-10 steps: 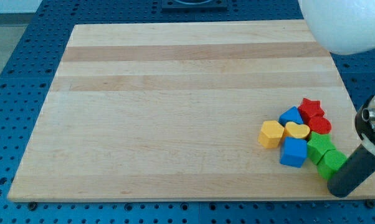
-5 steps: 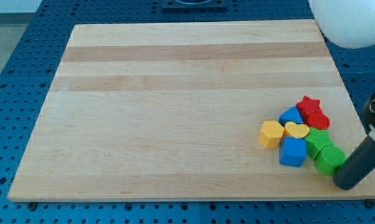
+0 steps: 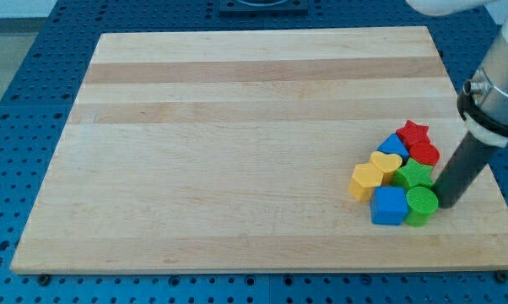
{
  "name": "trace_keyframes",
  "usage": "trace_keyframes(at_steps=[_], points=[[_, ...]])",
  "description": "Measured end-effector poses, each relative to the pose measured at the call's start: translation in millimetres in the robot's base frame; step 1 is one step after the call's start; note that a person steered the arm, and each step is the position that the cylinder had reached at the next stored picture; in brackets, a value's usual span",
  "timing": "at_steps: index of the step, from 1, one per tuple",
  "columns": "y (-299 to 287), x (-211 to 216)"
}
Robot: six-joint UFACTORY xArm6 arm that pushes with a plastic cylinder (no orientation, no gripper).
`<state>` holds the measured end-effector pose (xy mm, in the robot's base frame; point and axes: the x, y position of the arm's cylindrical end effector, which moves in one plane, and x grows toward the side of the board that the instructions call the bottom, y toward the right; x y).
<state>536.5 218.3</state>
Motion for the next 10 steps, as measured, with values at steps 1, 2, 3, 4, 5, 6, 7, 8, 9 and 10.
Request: trace_keyframes(at_steps=[1, 2, 3, 4, 5, 6, 7, 8, 9, 10], points=[[-4, -20], [-19, -33], [-28, -47], [-30, -66], [-30, -83], [-30, -94], [-28, -105], [-28, -123], [-29, -141], [-29, -158]])
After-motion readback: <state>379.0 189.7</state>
